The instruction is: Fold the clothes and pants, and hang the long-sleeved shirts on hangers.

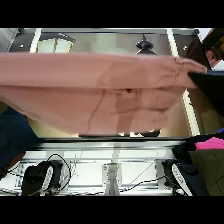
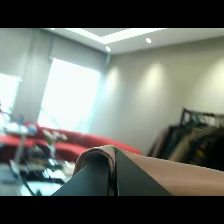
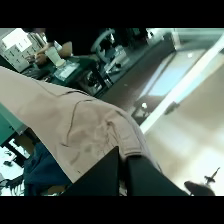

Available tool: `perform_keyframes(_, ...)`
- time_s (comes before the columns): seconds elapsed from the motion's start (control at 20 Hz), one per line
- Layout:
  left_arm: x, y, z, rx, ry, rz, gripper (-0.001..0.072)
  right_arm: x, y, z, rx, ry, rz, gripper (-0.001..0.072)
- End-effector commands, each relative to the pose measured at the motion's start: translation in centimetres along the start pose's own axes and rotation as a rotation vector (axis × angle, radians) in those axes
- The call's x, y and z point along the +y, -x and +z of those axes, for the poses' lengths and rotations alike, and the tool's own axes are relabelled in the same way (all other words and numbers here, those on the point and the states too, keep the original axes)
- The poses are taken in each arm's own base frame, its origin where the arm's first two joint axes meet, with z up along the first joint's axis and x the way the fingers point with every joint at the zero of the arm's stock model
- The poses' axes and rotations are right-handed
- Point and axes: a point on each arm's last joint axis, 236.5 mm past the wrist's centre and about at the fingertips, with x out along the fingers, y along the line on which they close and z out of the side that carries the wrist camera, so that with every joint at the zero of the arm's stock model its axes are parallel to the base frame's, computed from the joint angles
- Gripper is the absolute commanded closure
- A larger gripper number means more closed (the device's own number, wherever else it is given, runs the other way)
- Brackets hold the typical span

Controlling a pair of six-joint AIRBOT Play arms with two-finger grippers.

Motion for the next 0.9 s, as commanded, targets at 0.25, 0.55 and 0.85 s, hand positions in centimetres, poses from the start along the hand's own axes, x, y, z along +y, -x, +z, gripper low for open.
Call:
perform_keyframes(0.25,9.6,-1.9,-22.4,0.757,0.446,0.266,0.0693,-12.7,-4.7,-13.0,0.241,-0.423,-0.195,0.0695)
perform_keyframes(0.55,12.7,-0.2,-44.3,1.248,0.623,0.323,0.069,-28.1,-8.7,-27.2,0.06,-1.022,-0.458,0.0695)
perform_keyframes(0.85,10.7,-2.7,-51.1,1.186,0.746,0.279,0.0691,-33.5,-9.2,-22.8,-0.083,-0.879,-0.553,0.0695)
